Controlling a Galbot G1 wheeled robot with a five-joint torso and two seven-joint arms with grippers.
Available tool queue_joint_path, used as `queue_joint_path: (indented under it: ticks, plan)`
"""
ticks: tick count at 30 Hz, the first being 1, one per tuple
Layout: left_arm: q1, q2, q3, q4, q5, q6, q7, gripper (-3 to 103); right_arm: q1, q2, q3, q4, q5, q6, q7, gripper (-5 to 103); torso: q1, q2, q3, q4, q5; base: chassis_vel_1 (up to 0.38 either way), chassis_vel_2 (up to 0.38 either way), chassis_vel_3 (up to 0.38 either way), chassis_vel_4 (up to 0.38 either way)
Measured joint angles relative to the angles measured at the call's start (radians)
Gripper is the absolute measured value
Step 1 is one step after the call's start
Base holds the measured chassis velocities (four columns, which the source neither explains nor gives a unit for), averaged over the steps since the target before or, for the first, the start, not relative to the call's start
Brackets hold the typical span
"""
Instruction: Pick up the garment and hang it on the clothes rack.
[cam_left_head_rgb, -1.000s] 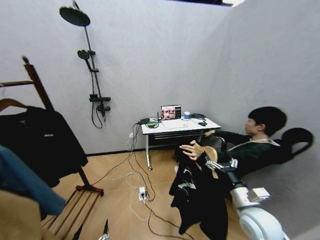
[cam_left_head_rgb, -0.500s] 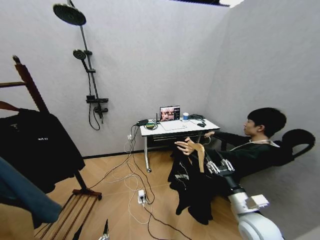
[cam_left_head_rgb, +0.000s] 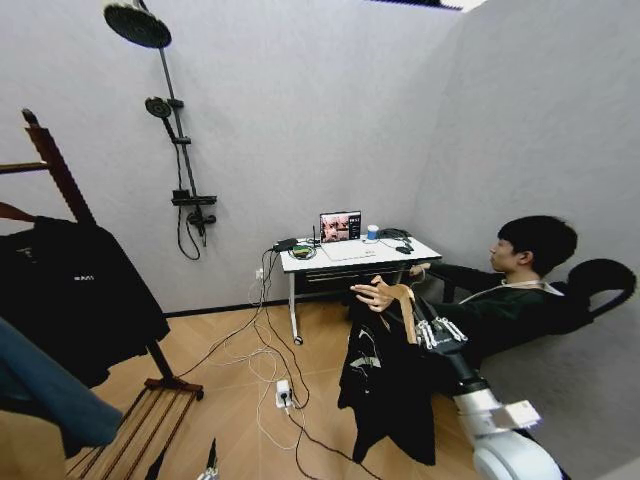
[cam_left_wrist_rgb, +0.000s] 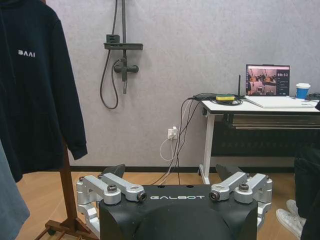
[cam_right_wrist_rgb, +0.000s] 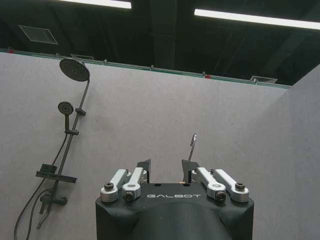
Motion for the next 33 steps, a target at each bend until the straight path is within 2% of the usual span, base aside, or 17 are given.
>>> queue_joint_path:
  ticks: [1,3,5,6,8,11,13,14,16,18,23,25,27,28,29,30,33]
  plan:
    - [0.000,0.000,0.000,0.000,0.000,0.000,0.000,100,0.000,0.000,0.000,0.000,0.000,0.000,0.000,36,0.000,0.000,0.000,0.0000,0.0000,0.000,0.000,0.000,0.000]
    - [0.000,0.000,0.000,0.000,0.000,0.000,0.000,100,0.001,-0.002,0.000,-0.014,0.003,-0.001,0.000,47,0.000,0.000,0.000,0.0000,0.0000,0.000,0.000,0.000,0.000]
    - [0.000,0.000,0.000,0.000,0.000,0.000,0.000,100,0.005,-0.002,-0.005,-0.027,0.013,-0.005,0.000,47,0.000,0.000,0.000,0.0000,0.0001,0.000,0.000,0.000,0.000]
    - [0.000,0.000,0.000,0.000,0.000,0.000,0.000,100,0.015,-0.001,-0.017,-0.045,0.040,-0.019,0.006,57,0.000,0.000,0.000,0.0000,0.0001,0.000,0.000,0.000,0.000]
    - [0.000,0.000,0.000,0.000,0.000,0.000,0.000,100,0.037,0.000,-0.034,-0.069,0.070,-0.037,0.016,68,0.000,0.000,0.000,0.0001,0.0001,0.000,0.000,0.000,0.000]
    - [0.000,0.000,0.000,0.000,0.000,0.000,0.000,100,0.047,-0.002,-0.040,-0.079,0.078,-0.042,0.017,68,0.000,0.000,0.000,0.0000,0.0002,0.000,0.000,0.000,0.000]
    - [0.000,0.000,0.000,0.000,0.000,0.000,0.000,100,0.085,-0.010,-0.069,-0.109,0.085,-0.047,0.013,85,0.000,0.000,0.000,0.0002,0.0001,0.000,0.000,0.000,0.000]
    - [0.000,0.000,0.000,0.000,0.000,0.000,0.000,100,0.085,-0.010,-0.069,-0.109,0.085,-0.047,0.013,85,0.000,0.000,0.000,0.0002,0.0001,0.000,0.000,0.000,0.000]
    - [0.000,0.000,0.000,0.000,0.000,0.000,0.000,100,0.112,-0.011,-0.095,-0.129,0.080,-0.049,0.012,95,0.000,0.000,0.000,0.0002,0.0001,0.000,0.000,0.000,0.000]
    - [0.000,0.000,0.000,0.000,0.000,0.000,0.000,100,0.123,-0.010,-0.109,-0.141,0.071,-0.049,0.014,100,0.000,0.000,0.000,0.0003,0.0001,0.000,0.000,0.000,0.000]
    - [0.000,0.000,0.000,0.000,0.000,0.000,0.000,100,0.145,-0.005,-0.132,-0.166,0.052,-0.050,0.032,80,0.000,0.000,0.000,0.0001,0.0002,0.000,0.000,0.000,0.000]
    - [0.000,0.000,0.000,0.000,0.000,0.000,0.000,100,0.147,-0.005,-0.133,-0.166,0.051,-0.051,0.034,80,0.000,0.000,0.000,0.0001,0.0001,0.000,0.000,0.000,0.000]
    - [0.000,0.000,0.000,0.000,0.000,0.000,0.000,100,0.149,-0.006,-0.133,-0.161,0.051,-0.056,0.039,69,0.000,0.000,0.000,0.0001,0.0001,0.000,0.000,0.000,0.000]
    - [0.000,0.000,0.000,0.000,0.000,0.000,0.000,100,0.149,-0.006,-0.133,-0.161,0.051,-0.056,0.039,69,0.000,0.000,0.000,0.0001,0.0001,0.000,0.000,0.000,0.000]
    - [0.000,0.000,0.000,0.000,0.000,0.000,0.000,100,0.148,-0.006,-0.134,-0.156,0.051,-0.058,0.042,58,0.000,0.000,0.000,0.0001,0.0001,0.000,0.000,0.000,0.000]
    - [0.000,0.000,0.000,0.000,0.000,0.000,0.000,100,0.148,-0.006,-0.134,-0.156,0.051,-0.058,0.042,58,0.000,0.000,0.000,0.0001,0.0001,0.000,0.000,0.000,0.000]
    - [0.000,0.000,0.000,0.000,0.000,0.000,0.000,100,0.143,-0.002,-0.133,-0.146,0.047,-0.061,0.046,47,0.000,0.000,0.000,0.0001,0.0001,0.000,0.000,0.000,0.000]
